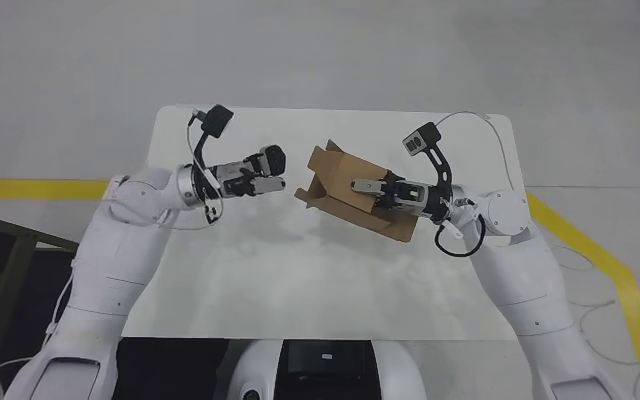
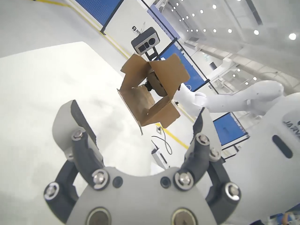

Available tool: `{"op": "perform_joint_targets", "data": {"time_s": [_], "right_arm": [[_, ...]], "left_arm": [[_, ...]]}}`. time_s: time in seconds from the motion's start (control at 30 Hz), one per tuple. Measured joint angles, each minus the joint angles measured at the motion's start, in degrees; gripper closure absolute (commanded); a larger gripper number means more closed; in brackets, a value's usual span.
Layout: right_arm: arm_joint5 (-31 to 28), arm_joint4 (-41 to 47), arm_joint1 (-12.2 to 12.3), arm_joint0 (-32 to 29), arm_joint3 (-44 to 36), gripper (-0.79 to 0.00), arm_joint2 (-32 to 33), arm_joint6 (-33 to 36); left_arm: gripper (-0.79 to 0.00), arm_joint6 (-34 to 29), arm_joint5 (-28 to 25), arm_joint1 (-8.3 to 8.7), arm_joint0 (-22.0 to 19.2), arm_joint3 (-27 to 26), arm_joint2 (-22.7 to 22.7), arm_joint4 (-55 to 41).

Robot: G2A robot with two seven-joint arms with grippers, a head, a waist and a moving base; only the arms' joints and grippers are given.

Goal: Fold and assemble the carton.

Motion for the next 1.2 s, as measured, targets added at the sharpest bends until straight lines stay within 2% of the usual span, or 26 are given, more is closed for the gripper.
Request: {"op": "perform_joint_targets", "data": {"time_s": [0.23,0.37,0.47,0.67,0.83,1.03,1.2], "right_arm": [[0.0,0.0,0.0,0.0,0.0,0.0,0.0,0.0],[0.0,0.0,0.0,0.0,0.0,0.0,0.0,0.0],[0.0,0.0,0.0,0.0,0.0,0.0,0.0,0.0],[0.0,0.0,0.0,0.0,0.0,0.0,0.0,0.0],[0.0,0.0,0.0,0.0,0.0,0.0,0.0,0.0],[0.0,0.0,0.0,0.0,0.0,0.0,0.0,0.0],[0.0,0.0,0.0,0.0,0.0,0.0,0.0,0.0]], "left_arm": [[-0.785,11.56,-11.12,2.11,1.27,1.66,1.34,3.91],[-0.785,13.26,-11.13,2.73,2.16,-1.02,-2.93,4.43],[-0.785,14.31,-11.11,2.87,3.03,-3.84,-5.23,8.97],[-0.785,16.73,-11.12,3.4,4.86,-9.17,-5.76,21.29],[-0.785,22.94,-11.12,4.16,5.87,-10.41,-4.08,29.01],[-0.785,33.92,-11.12,5.71,5.48,-9.37,0.5,41.0],[-0.785,50.12,-11.12,8.17,4.71,-9.44,5.67,57.12]]}}
